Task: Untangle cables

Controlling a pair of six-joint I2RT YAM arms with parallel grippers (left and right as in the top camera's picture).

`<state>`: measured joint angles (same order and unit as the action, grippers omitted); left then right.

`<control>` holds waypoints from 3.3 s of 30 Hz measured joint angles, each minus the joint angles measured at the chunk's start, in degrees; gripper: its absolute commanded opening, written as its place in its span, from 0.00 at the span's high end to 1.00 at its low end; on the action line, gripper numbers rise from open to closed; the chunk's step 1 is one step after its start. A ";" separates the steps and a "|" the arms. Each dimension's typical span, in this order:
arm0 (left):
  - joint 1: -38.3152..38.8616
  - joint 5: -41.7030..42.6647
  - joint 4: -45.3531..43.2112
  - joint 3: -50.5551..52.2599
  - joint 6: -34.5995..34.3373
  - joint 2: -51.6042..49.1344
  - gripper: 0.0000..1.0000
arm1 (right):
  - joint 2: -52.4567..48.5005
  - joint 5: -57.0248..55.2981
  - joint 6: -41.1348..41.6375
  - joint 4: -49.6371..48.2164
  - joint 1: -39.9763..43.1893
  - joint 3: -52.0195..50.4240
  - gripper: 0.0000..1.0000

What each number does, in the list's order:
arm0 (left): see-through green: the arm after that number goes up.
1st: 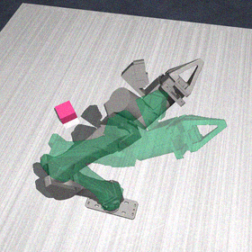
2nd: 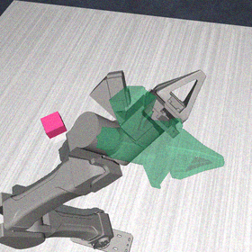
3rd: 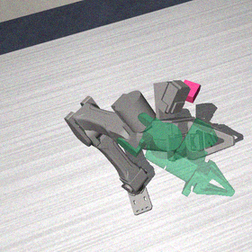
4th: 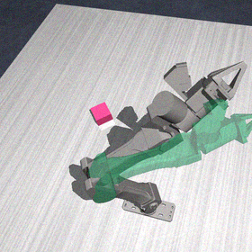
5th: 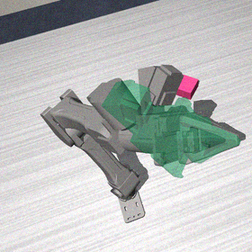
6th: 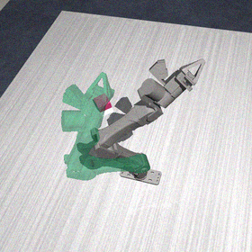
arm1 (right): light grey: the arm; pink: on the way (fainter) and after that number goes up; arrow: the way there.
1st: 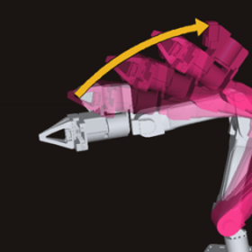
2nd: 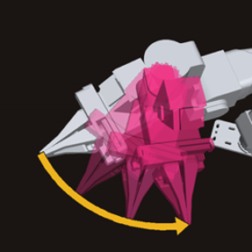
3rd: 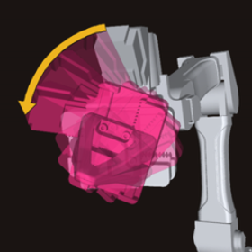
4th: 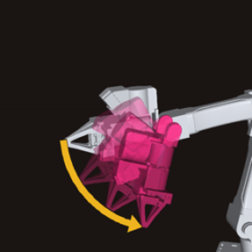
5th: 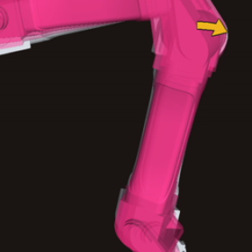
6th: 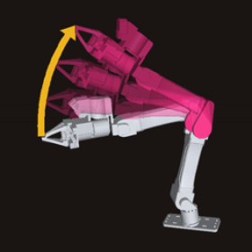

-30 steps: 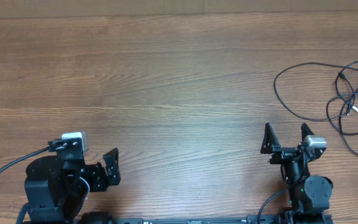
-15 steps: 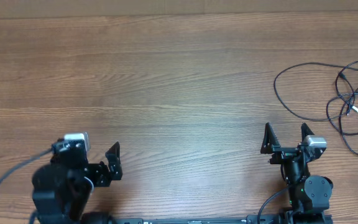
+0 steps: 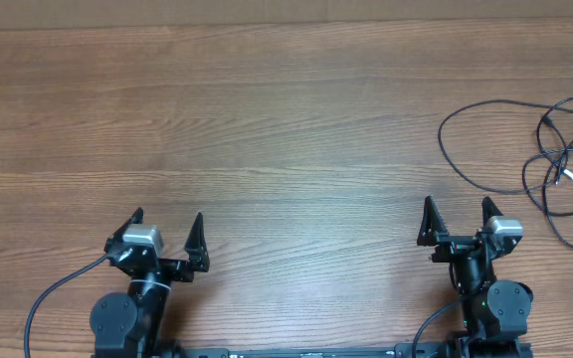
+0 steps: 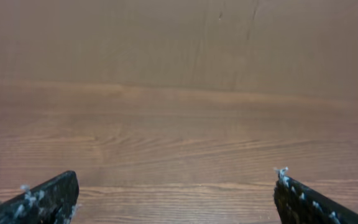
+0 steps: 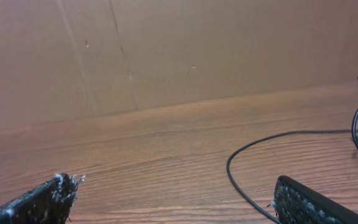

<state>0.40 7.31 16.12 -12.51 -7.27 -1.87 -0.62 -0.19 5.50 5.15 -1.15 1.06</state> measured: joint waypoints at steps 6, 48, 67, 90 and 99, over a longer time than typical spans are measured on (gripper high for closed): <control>0.00 -3.56 -18.75 7.04 1.66 1.01 0.00 | 0.00 -0.02 0.00 0.00 0.00 0.00 0.00; 0.00 -6.54 -11.76 12.02 8.98 1.14 0.00 | 0.00 -0.04 0.00 0.02 0.00 0.00 0.00; 0.00 -6.54 -11.76 12.02 8.98 1.14 0.01 | 0.00 0.00 0.00 0.04 0.00 0.00 0.00; 0.00 -6.54 -11.76 12.02 8.98 1.14 0.01 | 0.00 0.00 0.00 0.02 0.00 0.00 0.00; 0.00 -6.54 -11.76 12.02 8.98 1.14 0.00 | 0.00 -0.02 -0.02 0.00 0.00 0.00 0.00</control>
<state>0.40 0.78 4.36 -0.49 1.72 -0.73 -0.62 -0.21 5.48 5.15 -1.15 1.06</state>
